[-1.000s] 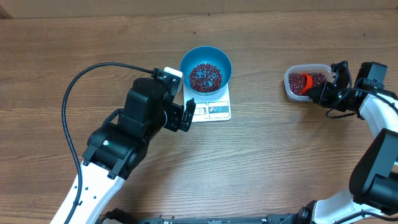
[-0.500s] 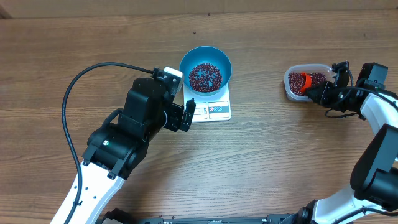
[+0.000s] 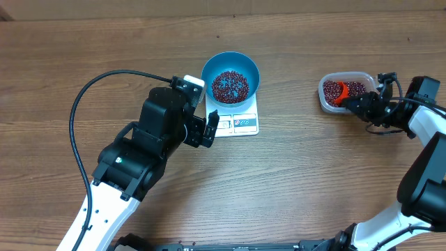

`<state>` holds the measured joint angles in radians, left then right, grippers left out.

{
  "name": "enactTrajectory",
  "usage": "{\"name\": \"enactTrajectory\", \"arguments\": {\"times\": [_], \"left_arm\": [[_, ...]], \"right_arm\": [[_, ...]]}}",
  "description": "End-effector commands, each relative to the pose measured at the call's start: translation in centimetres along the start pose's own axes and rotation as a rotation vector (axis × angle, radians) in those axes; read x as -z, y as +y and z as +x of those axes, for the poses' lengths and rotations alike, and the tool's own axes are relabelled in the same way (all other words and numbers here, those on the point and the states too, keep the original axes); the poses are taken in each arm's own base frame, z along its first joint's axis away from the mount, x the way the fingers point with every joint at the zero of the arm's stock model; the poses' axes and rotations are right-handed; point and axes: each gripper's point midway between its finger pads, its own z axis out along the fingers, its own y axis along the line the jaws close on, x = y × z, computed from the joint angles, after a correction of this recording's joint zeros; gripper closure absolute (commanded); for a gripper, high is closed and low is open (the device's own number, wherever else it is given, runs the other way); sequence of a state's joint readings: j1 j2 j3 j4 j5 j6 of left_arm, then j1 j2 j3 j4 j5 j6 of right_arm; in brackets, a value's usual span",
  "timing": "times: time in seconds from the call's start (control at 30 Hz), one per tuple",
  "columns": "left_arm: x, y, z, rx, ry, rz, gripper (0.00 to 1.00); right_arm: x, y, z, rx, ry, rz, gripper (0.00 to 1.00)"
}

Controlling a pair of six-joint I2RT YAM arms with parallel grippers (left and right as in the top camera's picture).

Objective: Scoop item into bowl and weigh 150g on scale
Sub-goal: 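Scoop beans again from the tub with the right gripper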

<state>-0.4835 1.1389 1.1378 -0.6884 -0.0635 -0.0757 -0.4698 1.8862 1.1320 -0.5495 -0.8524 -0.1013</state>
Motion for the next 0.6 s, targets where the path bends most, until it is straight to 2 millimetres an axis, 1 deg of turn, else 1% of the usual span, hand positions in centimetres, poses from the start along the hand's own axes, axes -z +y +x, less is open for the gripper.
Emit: {"name": "enactTrajectory", "arguments": {"times": [0.0,0.13,0.4,0.47,0.57], "left_arm": [[0.4,0.0,-0.3,0.011,-0.015,0.006,0.0],[0.4,0.0,-0.3,0.011,-0.014,0.006,0.0],[0.4,0.0,-0.3,0.011,-0.014,0.006,0.0],[0.4,0.0,-0.3,0.011,-0.014,0.006,0.0],[0.4,0.0,-0.3,0.011,-0.014,0.006,0.0]], "right_arm": [[-0.8,-1.6,1.5,-0.069,0.033,-0.021,0.96],[0.2,-1.8,0.9,-0.082,-0.002,-0.056,0.96],[1.0,-2.3,0.3,-0.091,-0.034,-0.067,0.96],[1.1,-2.1,0.3,-0.091,-0.036,-0.078,0.96],[1.2,-1.4,0.2,-0.091,-0.039,-0.123,0.96]]}}
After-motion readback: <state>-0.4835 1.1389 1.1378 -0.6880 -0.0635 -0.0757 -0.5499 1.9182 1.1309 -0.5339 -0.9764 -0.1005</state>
